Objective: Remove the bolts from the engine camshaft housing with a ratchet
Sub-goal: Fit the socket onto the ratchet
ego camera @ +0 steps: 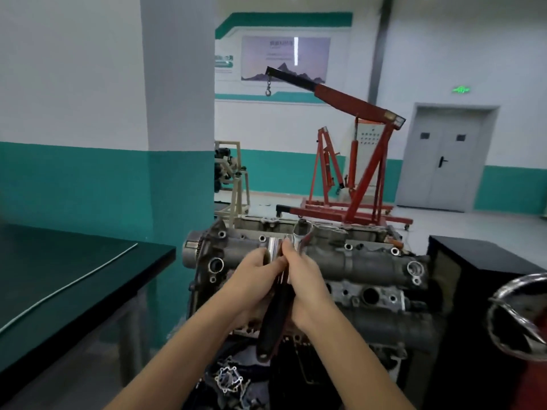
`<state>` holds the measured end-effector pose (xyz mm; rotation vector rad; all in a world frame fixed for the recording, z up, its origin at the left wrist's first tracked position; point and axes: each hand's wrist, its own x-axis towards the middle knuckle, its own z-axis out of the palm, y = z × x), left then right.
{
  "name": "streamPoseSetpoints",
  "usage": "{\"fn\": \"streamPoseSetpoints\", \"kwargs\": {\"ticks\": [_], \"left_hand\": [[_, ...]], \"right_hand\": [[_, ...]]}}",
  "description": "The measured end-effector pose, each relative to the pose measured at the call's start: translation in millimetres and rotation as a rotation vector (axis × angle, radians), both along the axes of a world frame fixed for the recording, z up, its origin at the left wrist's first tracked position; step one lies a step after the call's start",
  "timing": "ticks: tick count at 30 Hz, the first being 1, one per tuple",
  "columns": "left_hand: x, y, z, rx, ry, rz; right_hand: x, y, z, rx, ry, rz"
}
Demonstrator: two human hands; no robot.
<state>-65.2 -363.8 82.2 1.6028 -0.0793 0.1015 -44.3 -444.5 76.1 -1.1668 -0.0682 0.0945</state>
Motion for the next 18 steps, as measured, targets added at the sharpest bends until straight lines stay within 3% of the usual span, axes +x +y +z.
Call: {"fn": "streamPoseSetpoints", "kwargs": {"ticks": [7,12,14,16,18], "left_hand": [[27.9,-29.5,6.6,-0.672,-0.11,-0.084],[32.7,-38.1,3.9,-0.754,-0.166,-0.058],[32.5,-30.9,-1.1,-0.591,-0.219,0.046],[31.3,-17.9,-5.5,-0.194,-0.381,0.282],[26.1,-4.4,-4.3,0.106,-0.631,0.374]], "right_hand": [[-5.7,-69.6,-22.8,-0.19,-0.13,0.064],[-13.6,-76.8,-37.2,-0.311,-0.209,0.096],[-11.9,-79.9,-36.7,-0.312,-0.248,0.053],[-10.3,-85.1,-33.1,-0.339,-0.278,0.021],[-8.2,-90.6,-28.4,-0.407,-0.305,-0.001]]}}
